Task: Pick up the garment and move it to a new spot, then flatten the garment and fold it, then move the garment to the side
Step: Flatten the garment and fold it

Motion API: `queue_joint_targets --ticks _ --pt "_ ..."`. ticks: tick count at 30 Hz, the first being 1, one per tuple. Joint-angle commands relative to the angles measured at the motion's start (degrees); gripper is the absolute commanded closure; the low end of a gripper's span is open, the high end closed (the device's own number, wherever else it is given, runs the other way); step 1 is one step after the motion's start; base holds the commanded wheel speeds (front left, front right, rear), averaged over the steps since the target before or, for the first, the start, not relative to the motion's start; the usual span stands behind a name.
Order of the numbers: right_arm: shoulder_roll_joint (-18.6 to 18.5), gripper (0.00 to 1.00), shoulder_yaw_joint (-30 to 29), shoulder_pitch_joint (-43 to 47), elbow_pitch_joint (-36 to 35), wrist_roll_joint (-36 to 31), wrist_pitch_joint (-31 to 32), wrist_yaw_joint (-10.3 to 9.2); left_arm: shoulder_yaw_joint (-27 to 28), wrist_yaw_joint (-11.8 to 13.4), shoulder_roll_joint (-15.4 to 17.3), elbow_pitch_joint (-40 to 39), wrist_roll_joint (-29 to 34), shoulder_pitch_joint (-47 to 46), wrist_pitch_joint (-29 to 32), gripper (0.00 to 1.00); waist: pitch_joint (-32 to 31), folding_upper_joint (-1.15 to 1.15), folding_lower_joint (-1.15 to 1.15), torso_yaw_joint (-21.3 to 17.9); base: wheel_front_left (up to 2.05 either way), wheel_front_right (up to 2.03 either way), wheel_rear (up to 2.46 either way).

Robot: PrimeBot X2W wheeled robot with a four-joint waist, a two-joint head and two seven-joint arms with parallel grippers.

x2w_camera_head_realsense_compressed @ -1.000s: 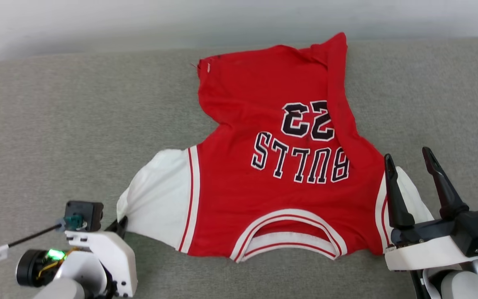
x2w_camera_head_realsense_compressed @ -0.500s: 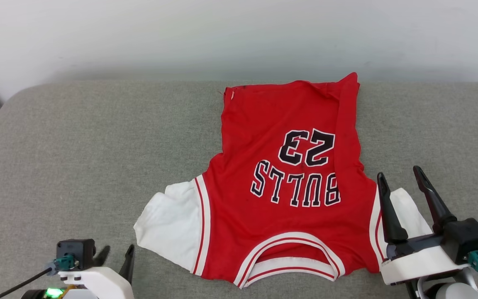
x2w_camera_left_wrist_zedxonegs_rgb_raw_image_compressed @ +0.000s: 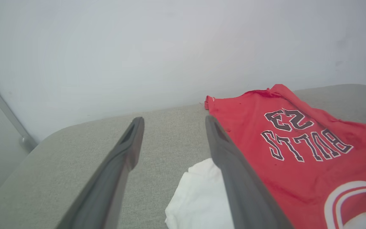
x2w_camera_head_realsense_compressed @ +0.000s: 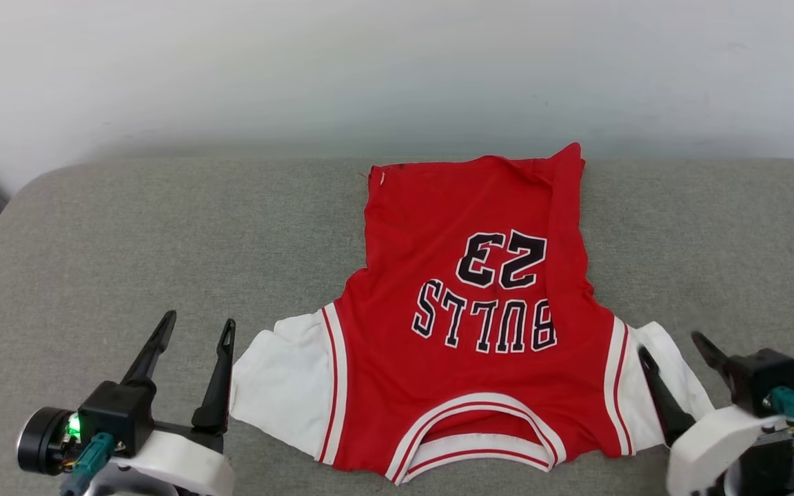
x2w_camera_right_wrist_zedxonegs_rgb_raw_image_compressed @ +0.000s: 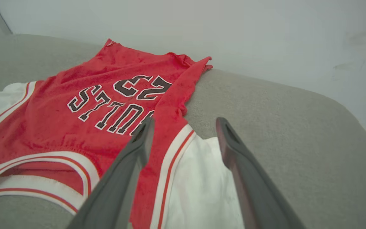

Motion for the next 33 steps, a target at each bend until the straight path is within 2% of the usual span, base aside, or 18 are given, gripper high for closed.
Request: queue_joint_targets --ticks 1,2,3,6,10,15,27,28,29,30,33 --pt "-3.17 0.0 0.32 1.29 -1.65 1.43 6.36 -0.03 0.46 -0.2 -0.19 -1.05 1.84 -0.25 -0.55 0.0 0.05 0.0 0.0 -0.05 0.0 0.0 0.0" --pt "-5.43 0.0 0.77 1.71 -2.82 2.17 10.75 -0.03 0.86 -0.16 -0.33 -1.72 2.77 0.05 -0.69 0.0 0.13 0.0 0.0 -0.07 0.0 0.0 0.0" --pt "-9.24 0.0 -1.45 2.78 -5.54 5.91 23.2 -0.03 1.83 -0.28 -0.63 -3.43 5.4 1.04 -0.86 0.0 0.59 0.0 0.0 0.06 0.0 0.0 0.0" --pt "-12.43 0.0 -4.44 3.69 -7.05 7.61 33.55 -0.04 2.54 -0.79 -1.09 -4.61 6.9 1.33 -0.89 0.0 1.67 0.0 0.0 0.71 0.0 0.0 0.0" --pt "-12.57 0.0 -7.71 3.17 -7.0 10.06 41.26 -0.03 3.31 -2.05 -1.76 -5.12 7.61 0.56 -0.85 0.0 3.68 0.0 0.0 1.93 0.0 0.0 0.0" --pt "-12.7 0.0 -9.37 1.78 -3.65 10.95 44.56 -0.04 3.51 -3.79 -2.67 -4.12 6.88 -0.7 -0.83 0.0 6.67 0.0 0.0 3.67 0.0 0.0 0.0" --pt "-8.38 0.0 -9.42 0.66 6.73 10.75 40.56 -0.02 4.3 -5.98 -3.21 -0.14 6.24 -2.6 -0.8 0.0 10.35 0.0 0.0 5.89 0.0 0.0 0.0" --pt "-8.5 0.33 -9.15 0.67 7.47 10.67 40.33 -0.02 4.29 -6.07 -3.12 0.16 6.14 -2.7 -0.7 0.0 10.41 0.0 0.0 5.89 0.0 0.0 0.0" --pt "-8.64 0.84 -8.98 0.63 8.23 10.78 40.0 -0.02 4.3 -6.08 -3.07 0.43 6.09 -2.81 -0.67 0.0 10.43 0.0 0.0 5.85 0.0 0.0 0.0" --pt "-8.75 1.0 -8.94 0.58 8.87 10.9 39.48 -0.02 4.33 -6.17 -3.07 0.77 5.89 -2.83 -0.46 0.0 10.4 0.0 0.0 5.78 0.0 0.0 0.0" --pt "-9.88 1.0 -9.81 0.45 9.36 10.32 38.09 -0.05 4.15 -6.66 -2.81 1.52 4.96 -2.61 0.62 0.0 9.92 0.0 0.0 5.27 0.0 0.0 0.0"
